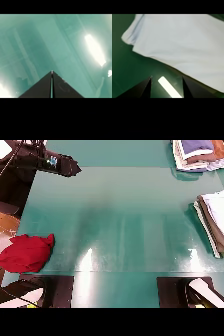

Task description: Fold the shirts.

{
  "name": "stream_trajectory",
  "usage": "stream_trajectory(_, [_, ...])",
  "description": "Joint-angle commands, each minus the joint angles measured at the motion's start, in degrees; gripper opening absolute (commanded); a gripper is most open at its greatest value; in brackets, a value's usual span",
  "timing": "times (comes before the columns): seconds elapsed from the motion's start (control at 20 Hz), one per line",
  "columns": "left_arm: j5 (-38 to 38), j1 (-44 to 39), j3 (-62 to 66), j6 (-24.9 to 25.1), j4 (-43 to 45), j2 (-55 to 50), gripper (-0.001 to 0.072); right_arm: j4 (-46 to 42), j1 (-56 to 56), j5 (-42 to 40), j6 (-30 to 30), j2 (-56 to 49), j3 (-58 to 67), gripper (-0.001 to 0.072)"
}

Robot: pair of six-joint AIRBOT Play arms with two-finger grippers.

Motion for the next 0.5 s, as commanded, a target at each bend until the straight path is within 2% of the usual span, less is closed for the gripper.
stream_trajectory(0.0, [0.5,0.0,0.0,-0.1,-0.1,0.0,0.0029,7.9,8.8,0.7,0.2,0.0,-2.0,0.0446])
stream_trajectory(0.05, [0.5,0.0,0.0,-0.1,-0.1,0.0,0.0030,7.8,12.2,0.8,0.1,0.0,-2.5,0.0392])
stream_trajectory(0.15, [0.5,0.0,0.0,-0.1,-0.1,0.0,0.0030,7.8,18.6,0.7,0.1,0.0,-3.2,0.0071])
stream_trajectory(0.2, [0.5,0.0,0.0,-0.1,-0.1,0.0,0.0030,7.7,21.5,0.6,-0.2,0.0,-3.2,0.0019])
stream_trajectory(0.45, [0.5,0.0,0.0,-0.1,-0.1,0.0,0.0030,7.7,30.6,-2.3,-1.0,0.0,-3.2,0.0019])
